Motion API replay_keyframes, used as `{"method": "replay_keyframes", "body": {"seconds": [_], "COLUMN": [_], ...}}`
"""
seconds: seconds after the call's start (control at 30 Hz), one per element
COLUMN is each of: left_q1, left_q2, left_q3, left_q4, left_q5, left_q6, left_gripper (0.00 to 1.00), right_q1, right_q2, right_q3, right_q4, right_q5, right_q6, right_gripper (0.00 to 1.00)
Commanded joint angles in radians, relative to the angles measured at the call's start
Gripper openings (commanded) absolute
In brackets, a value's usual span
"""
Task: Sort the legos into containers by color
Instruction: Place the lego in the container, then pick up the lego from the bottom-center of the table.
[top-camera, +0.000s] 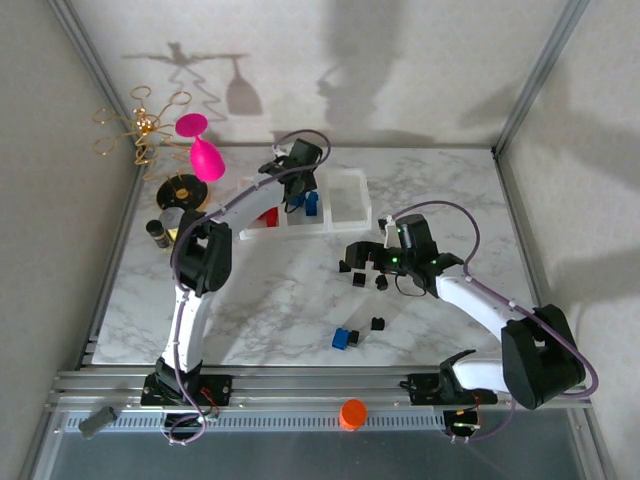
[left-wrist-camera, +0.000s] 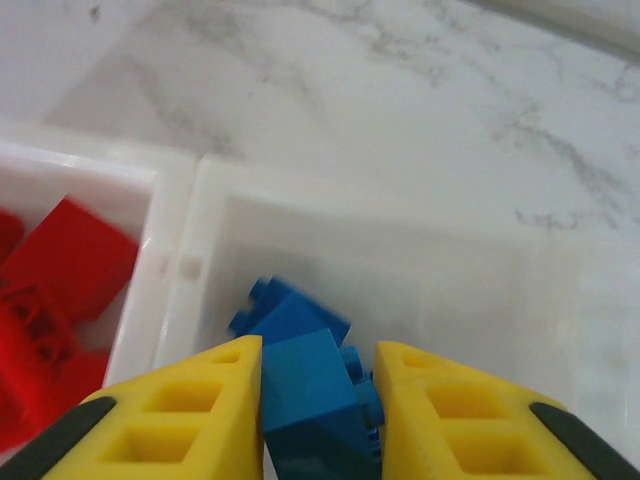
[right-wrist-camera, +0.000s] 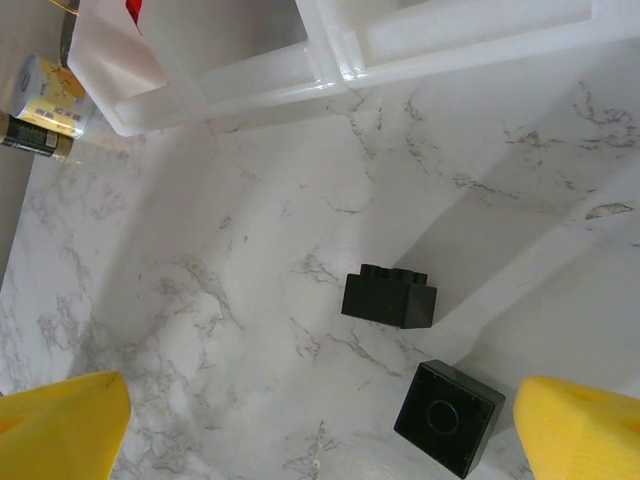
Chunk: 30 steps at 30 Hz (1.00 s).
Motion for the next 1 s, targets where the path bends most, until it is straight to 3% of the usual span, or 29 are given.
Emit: {"method": "replay_keyframes", "body": {"seconds": [0.0, 0.23, 0.47, 0.97], "left_q1": [0.016, 0.021, 0.015, -0.078], "left_q2": [0.048, 0.043, -0.087, -0.656], "left_q3": [0.086, 0.098, 0.016, -0.709], "left_q4": [-0.061, -0.073, -0.047, 0.212], "left_q5": [0.026, 0.031, 0.056, 0.162], "left_q6": [0.035, 0.044, 0.03, -0.042], "left_gripper": [0.35, 0.48, 0.52, 0.58], "right_q1": [0.008, 0.007, 0.015, 0.251], "right_q2": [0.015, 0.032, 0.017, -0.024], "right_q3": [0.035, 0.051, 0.066, 0.104], "right_q4": [0.019, 0.018, -0.037, -0.342], "right_q5": [0.009, 0.001, 0.029, 0.208], "right_q6": [0.004, -0.01, -0.048, -0.163], "right_gripper": [0.99, 0.99, 0.99, 0.96]}}
